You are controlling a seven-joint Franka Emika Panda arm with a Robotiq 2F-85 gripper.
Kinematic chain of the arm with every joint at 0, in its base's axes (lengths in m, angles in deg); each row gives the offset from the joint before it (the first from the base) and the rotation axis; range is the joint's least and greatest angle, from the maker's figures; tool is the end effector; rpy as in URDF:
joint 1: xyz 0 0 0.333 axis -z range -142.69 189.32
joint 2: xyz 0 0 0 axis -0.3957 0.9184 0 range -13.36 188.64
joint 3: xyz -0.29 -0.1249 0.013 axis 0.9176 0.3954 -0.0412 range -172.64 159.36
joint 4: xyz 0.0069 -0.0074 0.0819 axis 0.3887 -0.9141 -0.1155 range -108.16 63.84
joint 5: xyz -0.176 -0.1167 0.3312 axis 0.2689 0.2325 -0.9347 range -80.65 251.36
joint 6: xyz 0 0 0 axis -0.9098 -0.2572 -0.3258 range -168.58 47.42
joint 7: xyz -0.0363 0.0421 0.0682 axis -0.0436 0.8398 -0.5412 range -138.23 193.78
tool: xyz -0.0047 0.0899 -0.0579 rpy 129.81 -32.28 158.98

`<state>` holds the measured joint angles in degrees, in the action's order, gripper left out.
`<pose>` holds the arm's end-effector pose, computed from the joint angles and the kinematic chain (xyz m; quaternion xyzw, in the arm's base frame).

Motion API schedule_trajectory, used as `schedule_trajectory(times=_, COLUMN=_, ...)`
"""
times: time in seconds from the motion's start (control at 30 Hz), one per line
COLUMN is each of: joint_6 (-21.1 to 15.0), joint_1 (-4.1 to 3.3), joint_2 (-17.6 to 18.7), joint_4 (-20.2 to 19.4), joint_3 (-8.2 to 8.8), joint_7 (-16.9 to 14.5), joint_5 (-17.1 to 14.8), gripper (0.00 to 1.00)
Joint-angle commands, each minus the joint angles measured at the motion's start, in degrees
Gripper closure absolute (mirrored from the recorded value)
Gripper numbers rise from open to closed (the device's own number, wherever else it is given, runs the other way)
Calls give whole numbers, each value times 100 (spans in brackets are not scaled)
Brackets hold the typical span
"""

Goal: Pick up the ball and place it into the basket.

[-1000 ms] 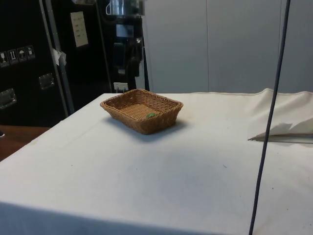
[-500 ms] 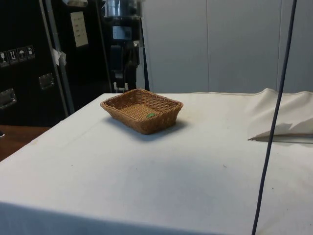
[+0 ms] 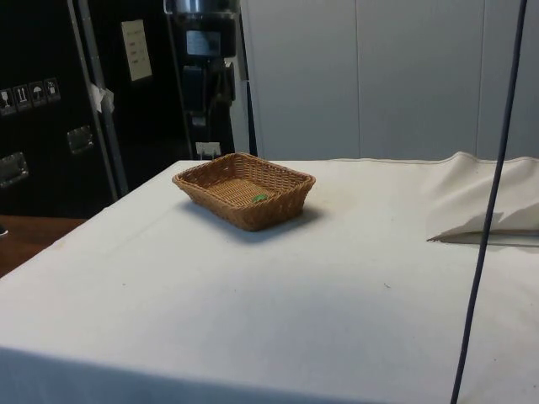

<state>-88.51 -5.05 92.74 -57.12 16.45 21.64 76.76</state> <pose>0.5513 0.0547 0.3611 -0.9969 -0.0504 -0.0470 0.0378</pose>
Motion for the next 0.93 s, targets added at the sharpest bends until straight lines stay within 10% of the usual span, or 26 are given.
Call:
schedule_trajectory(times=0.0, joint_6=0, joint_1=0, joint_2=0, joint_4=0, joint_3=0, joint_7=0, joint_5=0, gripper=0)
schedule_trajectory(times=0.53, joint_6=367, joint_1=57, joint_2=17, joint_4=241, joint_3=63, joint_7=802, joint_5=716, gripper=0)
schedule_trajectory(times=0.9, joint_6=607, joint_1=86, joint_2=-57, joint_4=395, joint_3=109, joint_7=819, joint_5=688, gripper=0)
